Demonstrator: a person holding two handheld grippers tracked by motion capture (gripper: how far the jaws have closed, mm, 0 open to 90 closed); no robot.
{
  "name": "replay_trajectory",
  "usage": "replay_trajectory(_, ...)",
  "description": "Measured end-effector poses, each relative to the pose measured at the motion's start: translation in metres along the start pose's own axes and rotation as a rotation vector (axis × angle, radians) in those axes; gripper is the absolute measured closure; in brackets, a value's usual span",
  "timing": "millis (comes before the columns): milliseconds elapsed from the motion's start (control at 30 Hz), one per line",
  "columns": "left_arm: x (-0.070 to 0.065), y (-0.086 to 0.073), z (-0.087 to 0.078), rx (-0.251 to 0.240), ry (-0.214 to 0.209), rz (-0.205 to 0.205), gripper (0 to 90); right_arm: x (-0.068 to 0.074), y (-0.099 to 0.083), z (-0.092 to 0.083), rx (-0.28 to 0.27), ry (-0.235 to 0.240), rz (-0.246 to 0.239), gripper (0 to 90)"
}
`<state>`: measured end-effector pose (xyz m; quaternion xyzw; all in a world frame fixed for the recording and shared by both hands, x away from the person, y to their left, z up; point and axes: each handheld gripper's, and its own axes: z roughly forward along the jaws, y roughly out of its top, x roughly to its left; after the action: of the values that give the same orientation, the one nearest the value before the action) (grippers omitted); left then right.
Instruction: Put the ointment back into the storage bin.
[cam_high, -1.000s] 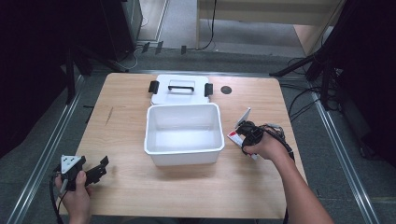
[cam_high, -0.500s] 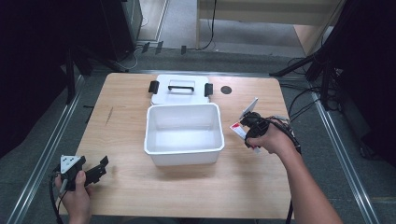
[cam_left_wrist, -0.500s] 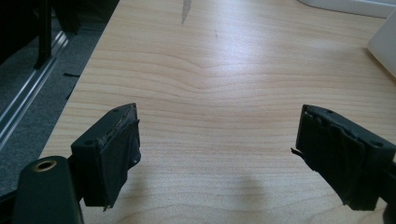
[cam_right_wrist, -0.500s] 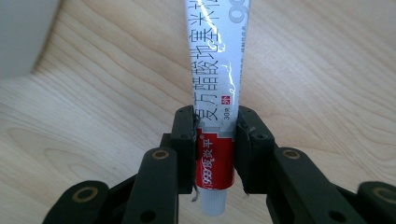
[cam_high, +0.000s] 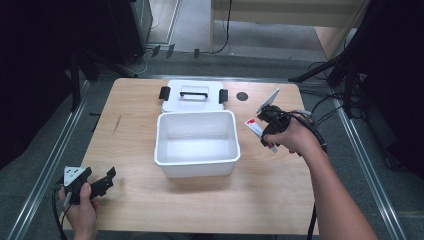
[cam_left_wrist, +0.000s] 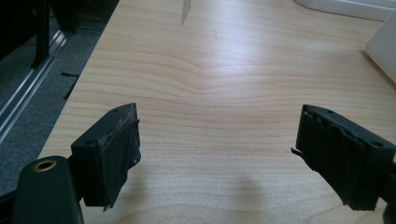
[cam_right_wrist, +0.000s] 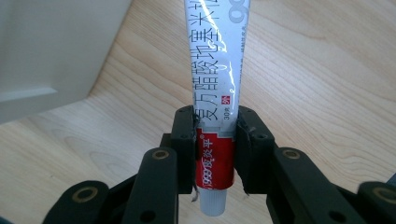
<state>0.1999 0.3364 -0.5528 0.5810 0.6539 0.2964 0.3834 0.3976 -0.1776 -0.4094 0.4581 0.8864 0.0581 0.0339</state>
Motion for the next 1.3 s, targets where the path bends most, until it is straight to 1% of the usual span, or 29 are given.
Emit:
replay_trajectory(67,0.000,0.000,0.000,-0.001,-0.001,-0.003,14.1,0.002,0.004,-0.006,-0.008,-0.002,-0.007,71.9)
replay_trajectory(233,0.000,0.000,0.000,-0.002,-0.002,-0.010,14.1,0.008,0.012,-0.018,-0.002,0.003,-0.005,72.0)
replay_trajectory(267,0.000,0.000,0.000,-0.003,-0.002,-0.011,14.1,0.008,0.013,-0.019,-0.008,0.004,-0.011,72.0)
replay_trajectory(300,0.000,0.000,0.000,-0.002,-0.003,-0.012,14.1,0.009,0.015,-0.023,-0.009,0.006,-0.002,72.0)
replay_trajectory(367,0.001,0.000,0.000,0.002,-0.002,-0.006,14.1,0.011,0.018,-0.028,-0.019,0.010,0.000,72.0)
replay_trajectory(467,0.001,0.000,0.000,-0.002,-0.002,-0.010,14.1,0.014,0.022,-0.037,-0.034,0.013,-0.007,71.9)
replay_trajectory(633,0.001,0.000,0.000,0.000,-0.003,-0.012,14.1,0.020,0.028,-0.046,-0.049,0.014,-0.023,72.0)
replay_trajectory(667,0.001,0.000,0.000,0.000,-0.004,-0.011,14.1,0.024,0.030,-0.048,-0.047,0.019,-0.019,71.9)
replay_trajectory(933,0.001,0.000,0.000,0.003,-0.004,-0.013,14.1,0.034,0.039,-0.053,-0.063,0.026,-0.047,72.0)
replay_trajectory(1000,0.001,0.000,0.000,0.004,-0.004,-0.013,14.1,0.038,0.041,-0.053,-0.070,0.027,-0.064,72.0)
replay_trajectory(1033,0.001,0.000,0.000,0.004,-0.004,-0.014,14.1,0.043,0.043,-0.054,-0.071,0.033,-0.077,71.9)
replay_trajectory(1133,0.002,0.000,0.000,0.004,-0.005,-0.015,14.1,0.048,0.045,-0.055,-0.075,0.041,-0.085,71.9)
replay_trajectory(1167,0.002,0.000,0.000,0.002,-0.005,-0.016,14.1,0.052,0.047,-0.056,-0.077,0.043,-0.101,72.0)
replay_trajectory(1233,0.002,0.000,0.001,0.001,-0.006,-0.018,14.1,0.054,0.048,-0.056,-0.081,0.045,-0.109,71.9)
replay_trajectory(1267,0.002,0.000,0.001,0.001,-0.006,-0.019,14.1,0.059,0.050,-0.057,-0.085,0.048,-0.125,71.9)
replay_trajectory(1300,0.002,0.000,0.001,0.001,-0.006,-0.019,14.1,0.062,0.051,-0.057,-0.086,0.049,-0.129,72.0)
